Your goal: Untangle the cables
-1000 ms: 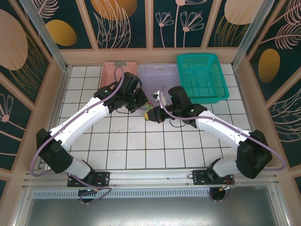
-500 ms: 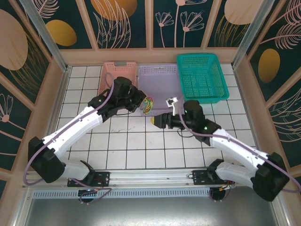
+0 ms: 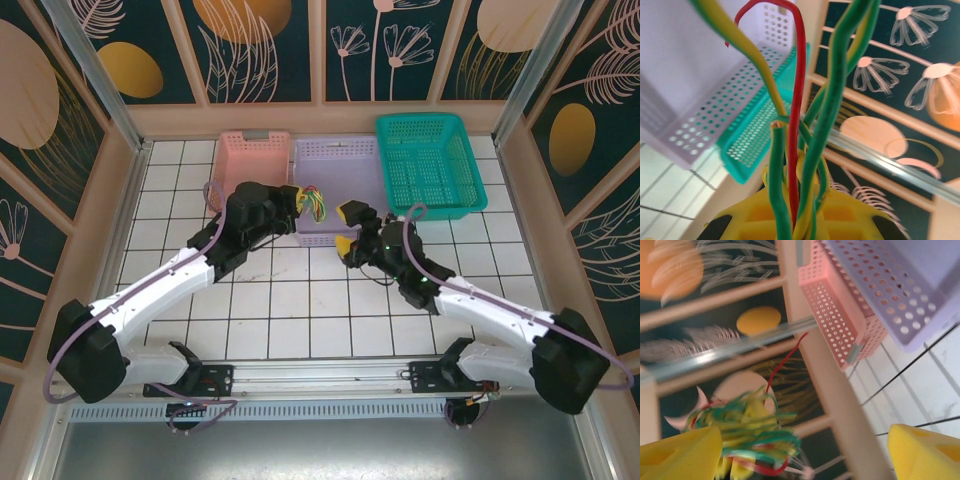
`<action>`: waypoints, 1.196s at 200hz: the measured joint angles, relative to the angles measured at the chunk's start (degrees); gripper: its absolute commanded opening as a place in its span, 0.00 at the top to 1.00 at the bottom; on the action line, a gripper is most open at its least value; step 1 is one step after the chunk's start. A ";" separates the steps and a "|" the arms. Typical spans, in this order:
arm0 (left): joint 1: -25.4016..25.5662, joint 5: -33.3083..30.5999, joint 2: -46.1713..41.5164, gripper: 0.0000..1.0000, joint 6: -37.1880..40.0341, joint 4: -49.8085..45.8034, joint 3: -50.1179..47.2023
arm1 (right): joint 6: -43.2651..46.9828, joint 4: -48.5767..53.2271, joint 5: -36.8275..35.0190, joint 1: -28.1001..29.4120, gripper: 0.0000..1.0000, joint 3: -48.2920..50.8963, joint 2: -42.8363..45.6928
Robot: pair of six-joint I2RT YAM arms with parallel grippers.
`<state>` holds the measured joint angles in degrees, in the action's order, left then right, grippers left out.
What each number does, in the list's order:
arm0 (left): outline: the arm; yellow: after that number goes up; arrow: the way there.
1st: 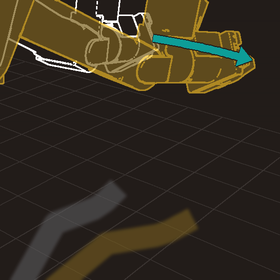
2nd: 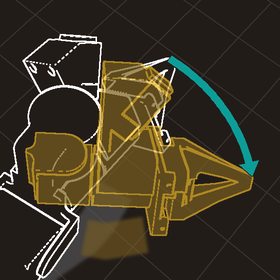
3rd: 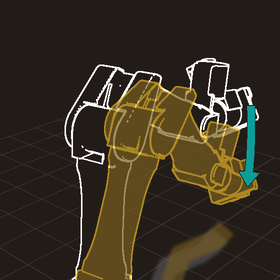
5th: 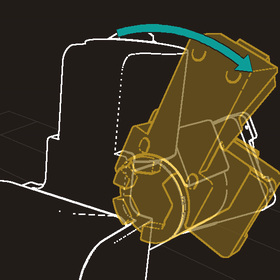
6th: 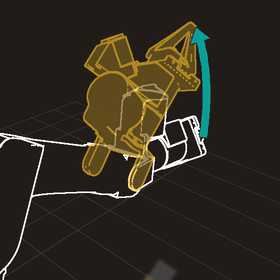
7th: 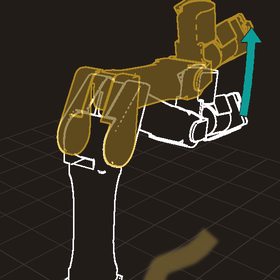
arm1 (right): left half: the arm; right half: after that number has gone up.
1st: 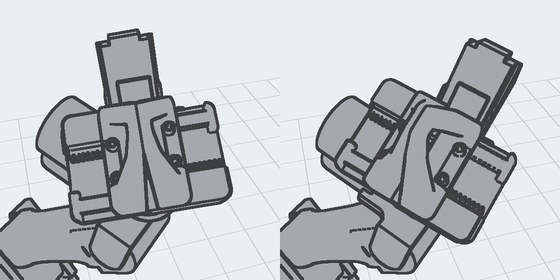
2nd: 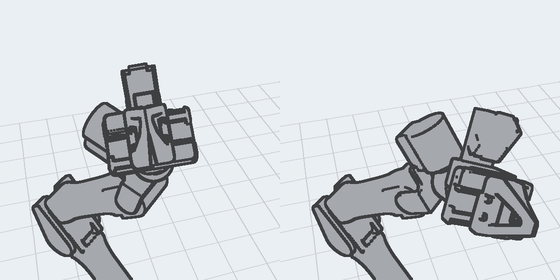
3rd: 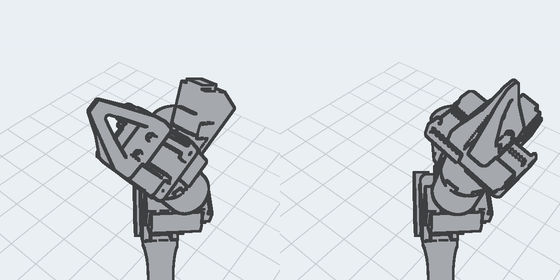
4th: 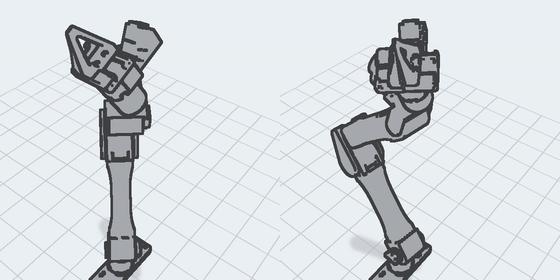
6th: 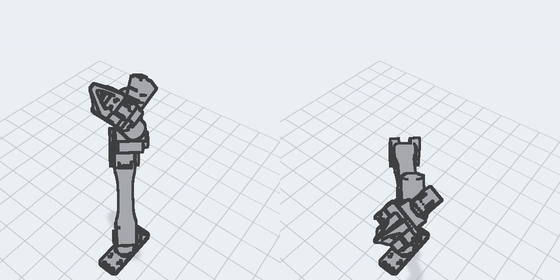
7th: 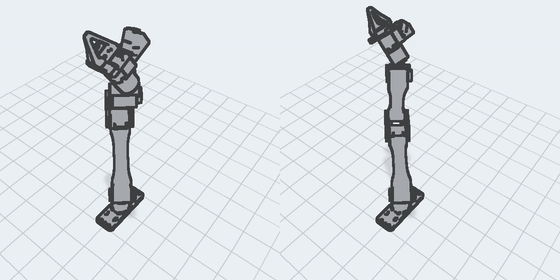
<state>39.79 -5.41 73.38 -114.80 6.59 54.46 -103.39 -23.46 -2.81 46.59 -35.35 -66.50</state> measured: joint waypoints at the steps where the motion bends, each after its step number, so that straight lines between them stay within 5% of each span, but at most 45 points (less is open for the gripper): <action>1: 0.02 -0.11 -0.04 1.00 -0.09 0.22 -0.11 | -0.68 -0.09 -0.37 0.17 0.13 -0.11 -0.31; 36: 1.51 -3.61 -0.57 1.00 -3.26 7.54 -4.44 | -11.08 -4.98 -7.93 3.96 0.10 -4.79 -7.63; 76: 2.23 -6.69 -1.97 1.00 -4.57 12.39 -8.00 | -11.15 -9.84 -11.54 4.44 0.14 -12.59 -13.73; 100: 2.23 -7.85 -3.43 1.00 -4.92 14.53 -8.57 | -11.15 -11.15 -12.79 4.87 0.29 -13.90 -14.67; 118: 2.23 -8.44 -4.13 1.00 -5.25 15.23 -8.83 | -11.15 -11.17 -12.74 4.76 0.52 -14.01 -14.67; 165: 2.23 -8.70 -4.94 1.00 -5.22 14.69 -8.81 | -11.15 -9.25 -12.70 3.15 0.71 -14.69 -14.53; 198: 2.23 -8.35 -5.01 1.00 -4.13 13.00 -8.37 | -11.15 -6.60 -13.03 2.56 1.00 -14.80 -13.11; 239: 2.56 -6.01 -4.98 0.95 -2.05 11.21 -6.75 | -11.15 -1.03 -11.63 1.33 1.00 -15.19 -9.73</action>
<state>42.35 -11.42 68.40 -116.86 17.80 47.70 -114.54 -24.49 -14.44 47.92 -50.54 -76.23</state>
